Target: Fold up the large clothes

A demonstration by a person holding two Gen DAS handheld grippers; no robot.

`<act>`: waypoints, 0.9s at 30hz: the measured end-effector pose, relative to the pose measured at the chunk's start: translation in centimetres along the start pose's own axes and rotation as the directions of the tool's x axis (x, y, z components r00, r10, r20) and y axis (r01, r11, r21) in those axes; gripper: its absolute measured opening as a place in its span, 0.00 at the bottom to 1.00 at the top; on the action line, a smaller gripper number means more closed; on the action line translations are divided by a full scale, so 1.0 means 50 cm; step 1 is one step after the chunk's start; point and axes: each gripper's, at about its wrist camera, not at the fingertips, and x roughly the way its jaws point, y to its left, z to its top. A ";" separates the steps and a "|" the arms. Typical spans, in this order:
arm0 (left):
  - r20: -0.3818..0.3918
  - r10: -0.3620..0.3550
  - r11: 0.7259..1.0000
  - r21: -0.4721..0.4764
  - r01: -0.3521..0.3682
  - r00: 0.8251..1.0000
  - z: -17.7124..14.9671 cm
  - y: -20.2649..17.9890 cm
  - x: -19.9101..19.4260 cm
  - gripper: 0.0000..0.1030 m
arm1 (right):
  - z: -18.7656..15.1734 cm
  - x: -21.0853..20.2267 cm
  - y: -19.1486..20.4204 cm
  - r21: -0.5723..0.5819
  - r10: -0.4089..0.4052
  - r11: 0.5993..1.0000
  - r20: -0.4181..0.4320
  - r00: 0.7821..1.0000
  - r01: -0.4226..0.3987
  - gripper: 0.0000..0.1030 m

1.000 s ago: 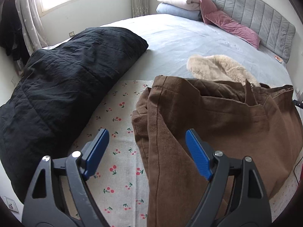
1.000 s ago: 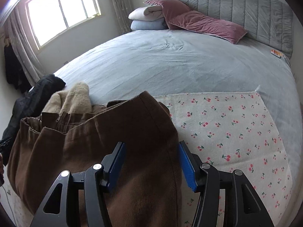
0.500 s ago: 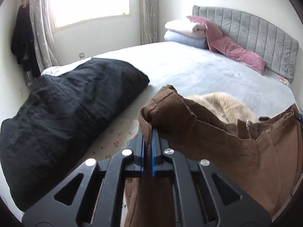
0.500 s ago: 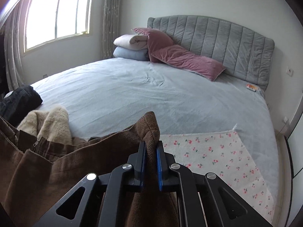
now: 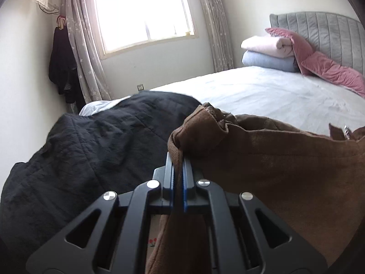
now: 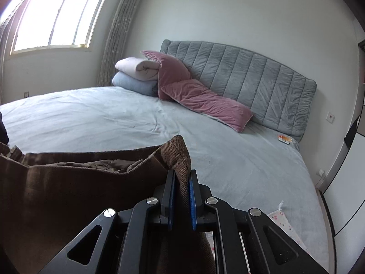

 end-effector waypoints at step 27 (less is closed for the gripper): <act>-0.345 -0.217 0.966 0.059 0.252 0.913 -0.159 0.058 -0.167 0.72 | -0.238 -0.178 -0.062 0.031 0.279 0.957 -0.366 0.888 -0.288 0.58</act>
